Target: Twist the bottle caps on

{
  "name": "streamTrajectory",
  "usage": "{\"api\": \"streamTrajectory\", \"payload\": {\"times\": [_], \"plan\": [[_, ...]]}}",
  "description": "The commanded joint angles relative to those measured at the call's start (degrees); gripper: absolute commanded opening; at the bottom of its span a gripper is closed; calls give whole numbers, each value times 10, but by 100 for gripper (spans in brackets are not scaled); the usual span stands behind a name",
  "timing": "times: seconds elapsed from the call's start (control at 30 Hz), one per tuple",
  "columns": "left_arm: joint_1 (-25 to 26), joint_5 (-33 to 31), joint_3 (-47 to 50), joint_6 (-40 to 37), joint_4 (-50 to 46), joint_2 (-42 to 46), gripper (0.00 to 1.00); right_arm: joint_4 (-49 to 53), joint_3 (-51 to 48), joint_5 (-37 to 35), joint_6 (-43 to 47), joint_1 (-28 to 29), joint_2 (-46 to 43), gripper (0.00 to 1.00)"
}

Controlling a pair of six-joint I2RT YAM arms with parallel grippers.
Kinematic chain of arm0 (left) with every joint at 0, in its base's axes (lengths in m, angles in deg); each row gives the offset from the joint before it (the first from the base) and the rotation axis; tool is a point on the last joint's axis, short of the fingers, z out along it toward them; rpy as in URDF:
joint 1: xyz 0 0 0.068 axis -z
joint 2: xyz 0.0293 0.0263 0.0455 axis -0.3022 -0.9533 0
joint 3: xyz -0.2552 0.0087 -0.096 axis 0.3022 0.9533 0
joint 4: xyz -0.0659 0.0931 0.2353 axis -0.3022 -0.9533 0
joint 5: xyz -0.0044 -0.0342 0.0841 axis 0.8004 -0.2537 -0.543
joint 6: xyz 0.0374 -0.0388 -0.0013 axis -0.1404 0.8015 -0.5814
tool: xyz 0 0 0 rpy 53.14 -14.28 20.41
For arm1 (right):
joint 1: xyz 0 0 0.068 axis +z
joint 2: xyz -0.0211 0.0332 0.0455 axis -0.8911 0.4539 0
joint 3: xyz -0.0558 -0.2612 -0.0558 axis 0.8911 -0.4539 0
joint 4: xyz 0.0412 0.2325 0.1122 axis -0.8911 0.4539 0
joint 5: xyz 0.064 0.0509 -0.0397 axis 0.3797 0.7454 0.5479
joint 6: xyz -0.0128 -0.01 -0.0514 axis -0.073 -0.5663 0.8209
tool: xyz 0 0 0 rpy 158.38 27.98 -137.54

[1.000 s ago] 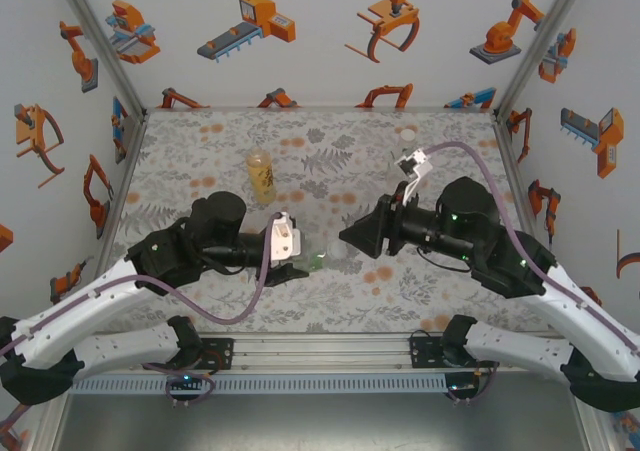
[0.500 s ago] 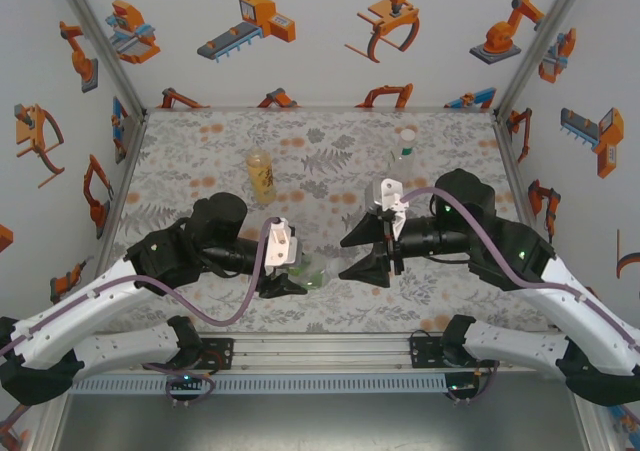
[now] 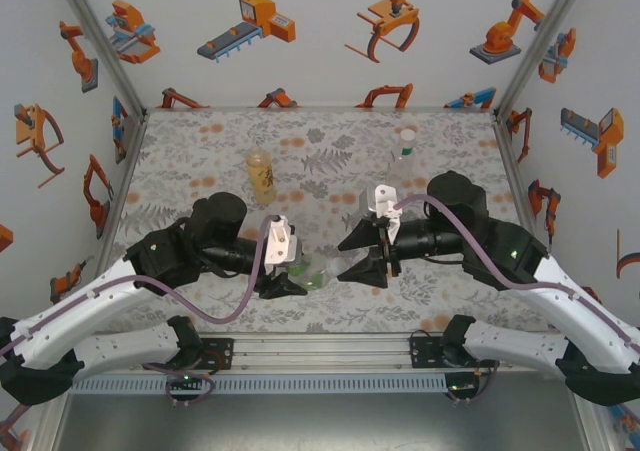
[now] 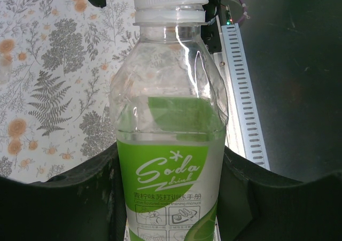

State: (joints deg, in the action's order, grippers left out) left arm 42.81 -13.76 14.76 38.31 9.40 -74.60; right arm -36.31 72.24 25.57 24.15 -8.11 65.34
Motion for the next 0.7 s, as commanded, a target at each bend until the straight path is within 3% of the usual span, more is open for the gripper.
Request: {"api": "streamTrajectory", "payload": {"times": [0.0,0.2,0.37,0.6,0.67], "plan": [[2,12,-15,11,12,2,0,-26,-7,4,6,0,-3,50],[2,12,-15,13,15,-2,0,-33,-13,3,1,1,-2,42],[2,10,-13,16,20,-1,0,-29,-17,7,-2,1,0,46],[2,10,-12,18,26,-2,0,-31,-20,0,-3,1,-2,40],[2,10,-12,18,28,-3,0,-32,-21,-2,-6,1,-1,32]]}}
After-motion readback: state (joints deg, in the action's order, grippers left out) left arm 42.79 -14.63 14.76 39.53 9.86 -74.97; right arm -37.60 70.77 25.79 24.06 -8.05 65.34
